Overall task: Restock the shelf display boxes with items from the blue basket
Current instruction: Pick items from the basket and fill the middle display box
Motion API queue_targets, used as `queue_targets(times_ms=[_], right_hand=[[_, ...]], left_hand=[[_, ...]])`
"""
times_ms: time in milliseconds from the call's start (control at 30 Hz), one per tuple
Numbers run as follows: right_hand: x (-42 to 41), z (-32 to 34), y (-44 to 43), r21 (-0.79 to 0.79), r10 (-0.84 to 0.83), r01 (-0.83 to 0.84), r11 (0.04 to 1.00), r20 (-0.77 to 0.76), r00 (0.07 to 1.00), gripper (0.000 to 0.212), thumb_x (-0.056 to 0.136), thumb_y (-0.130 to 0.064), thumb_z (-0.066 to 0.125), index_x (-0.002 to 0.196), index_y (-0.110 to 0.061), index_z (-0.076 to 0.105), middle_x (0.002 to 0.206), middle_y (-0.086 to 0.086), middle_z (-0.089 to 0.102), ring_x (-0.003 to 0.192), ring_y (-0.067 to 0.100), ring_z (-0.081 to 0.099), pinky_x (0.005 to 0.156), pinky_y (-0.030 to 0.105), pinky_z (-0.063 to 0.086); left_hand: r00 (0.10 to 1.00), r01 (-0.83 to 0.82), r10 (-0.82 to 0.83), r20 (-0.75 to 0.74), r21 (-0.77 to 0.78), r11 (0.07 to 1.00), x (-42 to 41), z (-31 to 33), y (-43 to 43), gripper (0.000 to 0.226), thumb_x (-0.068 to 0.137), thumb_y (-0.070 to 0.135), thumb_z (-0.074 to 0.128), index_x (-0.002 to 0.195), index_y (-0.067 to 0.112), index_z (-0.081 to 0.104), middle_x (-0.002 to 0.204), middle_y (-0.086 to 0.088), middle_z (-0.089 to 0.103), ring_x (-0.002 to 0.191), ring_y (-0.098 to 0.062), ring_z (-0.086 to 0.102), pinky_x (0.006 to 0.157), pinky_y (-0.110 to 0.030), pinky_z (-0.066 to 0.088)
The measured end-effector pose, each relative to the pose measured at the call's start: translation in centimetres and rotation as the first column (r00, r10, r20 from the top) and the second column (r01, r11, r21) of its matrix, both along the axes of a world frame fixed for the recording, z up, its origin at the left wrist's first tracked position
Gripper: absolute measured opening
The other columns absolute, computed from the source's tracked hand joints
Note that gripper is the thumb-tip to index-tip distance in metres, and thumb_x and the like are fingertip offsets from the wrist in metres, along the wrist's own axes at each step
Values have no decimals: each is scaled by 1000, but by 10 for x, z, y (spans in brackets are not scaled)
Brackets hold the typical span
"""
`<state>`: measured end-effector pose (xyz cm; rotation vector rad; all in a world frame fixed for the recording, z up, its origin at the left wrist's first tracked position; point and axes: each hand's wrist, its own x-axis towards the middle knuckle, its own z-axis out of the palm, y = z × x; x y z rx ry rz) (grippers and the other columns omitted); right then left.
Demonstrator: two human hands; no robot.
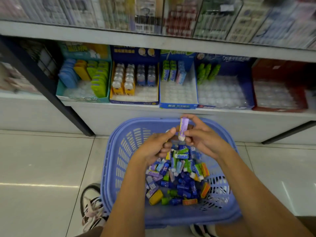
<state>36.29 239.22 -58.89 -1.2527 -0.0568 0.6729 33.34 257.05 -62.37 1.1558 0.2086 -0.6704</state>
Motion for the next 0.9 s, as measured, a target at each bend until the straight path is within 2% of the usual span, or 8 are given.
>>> queue_targets(times_ms=[167,300,433,533,633,700,767,900], right_hand=[[8,23,12,-41,39,-35,999,108,993,36,86,1,53,113,-22,58,94,16,60,54,10,50,54,20,40],[24,43,18,-366,23,129,922,383,923,18,88,-11,62,102,-20,69,76,-2,62,59,7,57,58,17,48],[54,58,17,-423,-73,297,856,470,880,16,81,-4,70,97,-7,69,73,-2,69,58,4,64,61,14,54],[88,69,7,-456,-167,568,685,661,732,17,82,0,68,98,-4,68,78,3,68,57,-7,61,63,8,50],[116,81,1,-429,-60,722,543,838,542,13,86,-4,58,87,-7,71,82,4,73,76,-6,64,73,3,43],[139,81,4,-532,30,716,452,811,584,21,92,-11,53,88,-6,73,97,9,73,94,15,66,82,12,42],[163,76,8,-706,146,612,356,689,710,30,97,-19,45,94,-8,73,111,12,68,104,25,61,92,25,41],[188,68,13,-776,241,529,344,617,749,35,99,-21,39,98,-4,70,116,13,64,109,29,57,92,28,38]], left_hand=[[981,-159,156,119,16,987,0,17,1,27,75,36,74,59,24,56,49,8,27,41,-7,22,37,-16,23],[916,-346,276,293,226,911,5,30,3,22,78,31,76,73,13,65,49,5,32,43,-12,27,38,-20,28],[850,-481,378,366,248,841,12,42,2,20,85,31,69,81,12,64,48,8,39,43,-10,34,40,-20,34],[838,-522,459,297,186,833,15,47,5,21,93,27,59,78,13,56,51,7,46,43,-8,39,41,-19,37],[851,-507,477,221,107,855,17,52,7,23,97,30,51,81,15,58,50,7,49,38,-7,36,37,-20,31],[865,-489,465,189,112,865,19,54,5,26,97,36,48,82,17,58,47,6,46,36,-8,29,35,-20,25],[879,-468,442,179,150,871,22,53,4,28,97,39,48,84,15,53,45,7,42,36,-9,25,35,-20,23],[911,-393,348,220,218,893,25,53,-2,32,97,42,47,86,12,49,48,8,38,42,-11,25,38,-19,26]])
